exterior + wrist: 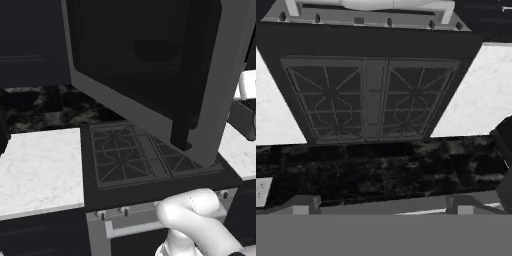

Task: Open the microwave, place the bowl with waffle inside the microwave, then close the microwave door and turn it on.

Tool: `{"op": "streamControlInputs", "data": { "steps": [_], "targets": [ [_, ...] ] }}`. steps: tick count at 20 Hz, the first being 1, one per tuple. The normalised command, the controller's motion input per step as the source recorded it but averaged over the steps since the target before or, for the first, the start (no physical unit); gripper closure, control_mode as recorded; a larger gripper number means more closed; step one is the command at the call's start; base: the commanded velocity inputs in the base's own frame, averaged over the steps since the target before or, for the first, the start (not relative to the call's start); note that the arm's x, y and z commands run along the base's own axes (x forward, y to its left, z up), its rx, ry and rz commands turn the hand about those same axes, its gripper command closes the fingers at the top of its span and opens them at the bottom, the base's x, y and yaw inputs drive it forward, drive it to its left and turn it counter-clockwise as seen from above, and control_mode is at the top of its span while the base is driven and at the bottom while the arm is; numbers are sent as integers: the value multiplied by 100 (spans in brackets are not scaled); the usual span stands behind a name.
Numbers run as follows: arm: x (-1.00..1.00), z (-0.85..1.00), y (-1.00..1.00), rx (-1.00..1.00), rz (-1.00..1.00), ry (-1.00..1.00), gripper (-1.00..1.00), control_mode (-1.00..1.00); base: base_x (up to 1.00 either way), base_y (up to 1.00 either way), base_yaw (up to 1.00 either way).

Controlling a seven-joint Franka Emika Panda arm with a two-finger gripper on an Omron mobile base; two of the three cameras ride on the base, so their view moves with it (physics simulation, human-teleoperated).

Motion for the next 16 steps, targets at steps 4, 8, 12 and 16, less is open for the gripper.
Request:
{"op": "streamControlInputs", "data": {
  "steps": [4,8,12,16],
  "targets": [
    [-100,-20,70,-46,0,-19,-100,-100,0,0,0],
    [-99,6,93,-36,0,-21,-100,-100,0,0,0],
    [-54,38,96,-43,-5,-1,-100,-100,0,0,0],
    [-92,41,25,-30,-7,-1,-100,-100,0,0,0]
  ]
}}
